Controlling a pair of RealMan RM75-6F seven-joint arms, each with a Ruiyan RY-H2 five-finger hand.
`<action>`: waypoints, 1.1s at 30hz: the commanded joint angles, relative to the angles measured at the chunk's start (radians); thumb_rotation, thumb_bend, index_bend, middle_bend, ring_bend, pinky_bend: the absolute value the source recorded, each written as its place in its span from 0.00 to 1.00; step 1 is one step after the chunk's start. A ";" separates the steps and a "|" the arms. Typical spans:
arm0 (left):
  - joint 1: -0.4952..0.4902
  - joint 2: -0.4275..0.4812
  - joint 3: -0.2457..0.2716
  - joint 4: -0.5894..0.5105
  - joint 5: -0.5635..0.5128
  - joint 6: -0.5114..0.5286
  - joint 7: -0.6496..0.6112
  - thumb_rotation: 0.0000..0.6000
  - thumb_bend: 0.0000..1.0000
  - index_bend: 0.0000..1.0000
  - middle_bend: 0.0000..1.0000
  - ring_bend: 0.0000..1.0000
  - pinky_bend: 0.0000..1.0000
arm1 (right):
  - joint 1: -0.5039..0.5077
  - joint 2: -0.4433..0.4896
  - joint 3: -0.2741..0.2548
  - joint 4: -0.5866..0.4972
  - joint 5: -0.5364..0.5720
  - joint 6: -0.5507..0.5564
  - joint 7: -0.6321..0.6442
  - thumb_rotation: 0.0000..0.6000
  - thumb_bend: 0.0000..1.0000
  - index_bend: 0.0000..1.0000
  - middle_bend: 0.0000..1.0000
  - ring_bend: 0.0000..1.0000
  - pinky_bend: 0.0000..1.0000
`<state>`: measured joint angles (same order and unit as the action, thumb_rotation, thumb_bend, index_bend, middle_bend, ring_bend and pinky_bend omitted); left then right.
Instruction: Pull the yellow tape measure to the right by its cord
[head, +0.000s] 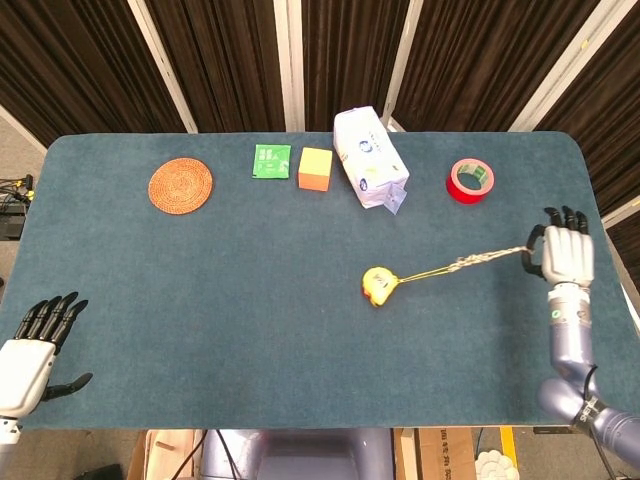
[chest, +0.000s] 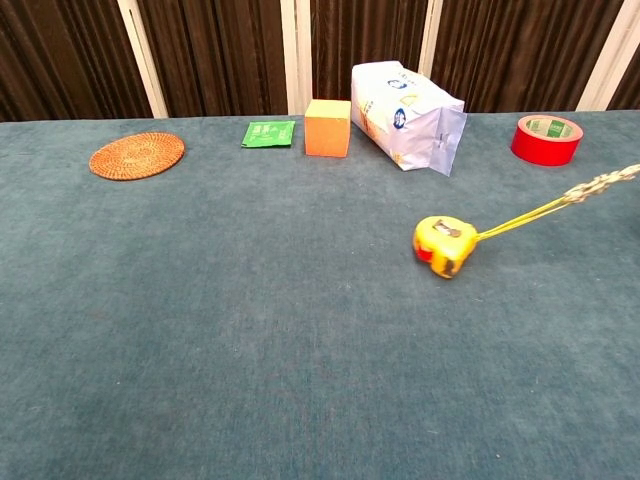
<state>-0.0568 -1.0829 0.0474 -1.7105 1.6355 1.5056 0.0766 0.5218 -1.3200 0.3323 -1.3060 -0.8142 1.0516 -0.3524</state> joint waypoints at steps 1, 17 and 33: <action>0.001 -0.001 0.000 -0.001 0.001 0.001 0.004 1.00 0.00 0.00 0.00 0.00 0.00 | -0.001 0.021 0.016 0.030 0.019 -0.006 0.008 1.00 0.50 0.65 0.18 0.00 0.00; 0.002 -0.004 0.002 -0.002 0.008 0.003 0.015 1.00 0.00 0.00 0.00 0.00 0.00 | 0.005 0.077 0.076 0.151 0.121 -0.029 0.023 1.00 0.50 0.64 0.18 0.00 0.00; 0.002 0.001 0.004 -0.003 0.009 0.003 0.008 1.00 0.00 0.00 0.00 0.00 0.00 | -0.035 0.109 0.015 -0.026 0.138 -0.029 -0.016 1.00 0.50 0.00 0.00 0.00 0.00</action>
<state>-0.0544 -1.0823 0.0512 -1.7133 1.6447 1.5083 0.0854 0.4971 -1.2219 0.3527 -1.2969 -0.6705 1.0110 -0.3755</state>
